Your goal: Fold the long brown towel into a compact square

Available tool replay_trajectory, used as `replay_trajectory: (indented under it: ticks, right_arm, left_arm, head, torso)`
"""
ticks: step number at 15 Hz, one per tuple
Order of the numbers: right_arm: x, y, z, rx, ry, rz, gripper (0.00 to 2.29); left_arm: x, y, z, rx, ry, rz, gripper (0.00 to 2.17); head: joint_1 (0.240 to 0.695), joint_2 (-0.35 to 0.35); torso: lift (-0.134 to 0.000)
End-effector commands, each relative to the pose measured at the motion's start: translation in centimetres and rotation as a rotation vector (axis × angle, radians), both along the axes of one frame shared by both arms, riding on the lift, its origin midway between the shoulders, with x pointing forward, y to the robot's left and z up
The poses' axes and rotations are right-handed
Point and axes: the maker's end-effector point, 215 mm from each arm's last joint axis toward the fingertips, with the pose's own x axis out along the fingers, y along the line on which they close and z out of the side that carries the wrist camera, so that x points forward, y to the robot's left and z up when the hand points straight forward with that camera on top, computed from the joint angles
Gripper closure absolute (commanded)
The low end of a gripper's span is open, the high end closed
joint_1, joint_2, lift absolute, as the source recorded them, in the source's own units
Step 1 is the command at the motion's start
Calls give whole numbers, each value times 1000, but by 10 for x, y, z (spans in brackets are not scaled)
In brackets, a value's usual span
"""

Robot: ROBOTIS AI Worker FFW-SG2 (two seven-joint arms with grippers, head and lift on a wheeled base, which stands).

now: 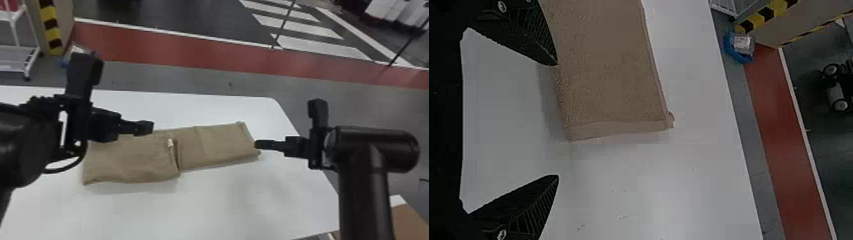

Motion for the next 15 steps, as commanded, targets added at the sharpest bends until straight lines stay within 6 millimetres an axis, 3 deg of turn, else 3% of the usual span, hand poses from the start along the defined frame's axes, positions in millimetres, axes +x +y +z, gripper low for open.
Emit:
replay_trajectory:
  ticks: [1,5,6,8,12,15]
  right_arm:
    - [17,44,9,83,-38,34,76]
    - [38,153,14,199,-70,133,76]
    - [42,177,18,212,-78,158,76]
    - [45,192,17,185,-69,182,76]
    - [41,207,-3,104,-11,211,83]
    - [44,213,-4,104,-5,224,144]
  left_arm:
    - [9,46,1,-64,-3,85,33]
    - [6,150,-12,-174,9,256,36]
    - [2,169,-15,-198,17,282,39]
    - [-8,192,-28,-204,36,312,39]
    - [-18,203,-39,-220,57,323,39]
    - [-22,202,-43,-221,66,318,66]
  head:
    - [695,-350]
    - [695,-239]
    - [695,-154]
    - [695,-74]
    - [695,15]
    - [695,31]
  torso:
    - [-120]
    - [-120]
    - [-120]
    - [-120]
    - [-120]
    - [-120]
